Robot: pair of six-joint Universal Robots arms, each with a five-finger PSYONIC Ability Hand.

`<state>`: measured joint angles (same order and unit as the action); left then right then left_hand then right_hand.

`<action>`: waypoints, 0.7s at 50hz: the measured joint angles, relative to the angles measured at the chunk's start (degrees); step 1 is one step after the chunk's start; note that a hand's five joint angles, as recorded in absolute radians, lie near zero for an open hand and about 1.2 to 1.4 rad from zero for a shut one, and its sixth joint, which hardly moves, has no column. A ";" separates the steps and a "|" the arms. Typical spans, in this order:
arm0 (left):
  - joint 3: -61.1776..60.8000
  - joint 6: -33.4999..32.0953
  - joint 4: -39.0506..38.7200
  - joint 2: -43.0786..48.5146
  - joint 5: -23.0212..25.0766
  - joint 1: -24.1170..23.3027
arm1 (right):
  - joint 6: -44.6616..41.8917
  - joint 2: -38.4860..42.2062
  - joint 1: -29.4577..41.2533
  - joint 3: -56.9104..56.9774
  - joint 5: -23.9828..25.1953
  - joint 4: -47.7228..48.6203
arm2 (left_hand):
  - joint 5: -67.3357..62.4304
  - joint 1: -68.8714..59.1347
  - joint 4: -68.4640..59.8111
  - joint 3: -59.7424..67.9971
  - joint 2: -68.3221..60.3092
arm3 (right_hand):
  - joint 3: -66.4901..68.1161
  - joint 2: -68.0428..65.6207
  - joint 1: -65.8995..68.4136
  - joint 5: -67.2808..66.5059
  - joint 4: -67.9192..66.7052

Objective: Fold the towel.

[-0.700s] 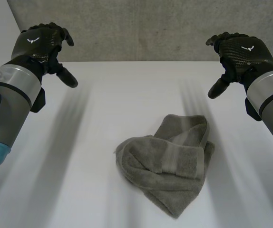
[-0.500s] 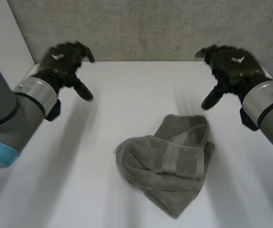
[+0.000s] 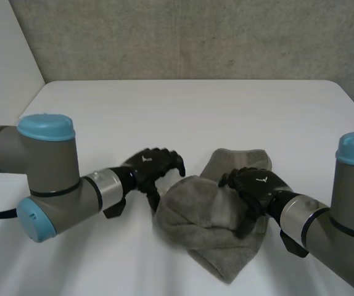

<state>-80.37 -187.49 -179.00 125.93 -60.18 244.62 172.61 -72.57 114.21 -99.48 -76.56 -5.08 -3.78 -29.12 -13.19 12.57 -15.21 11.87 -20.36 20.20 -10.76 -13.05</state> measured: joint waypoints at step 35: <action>5.04 -0.49 10.40 -0.59 -0.05 -0.66 | -15.69 3.05 1.10 11.30 3.00 0.39 | -62.02 -46.29 0.00 0.00 -59.26 | 0.00 -53.15 55.05 -54.55 0.00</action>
<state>-75.34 -187.99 -168.60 125.34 -60.23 243.96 156.92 -69.52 115.30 -88.17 -73.56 -4.69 -65.79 -75.41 -13.18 12.57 -74.47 11.87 -73.51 75.24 -65.31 -13.05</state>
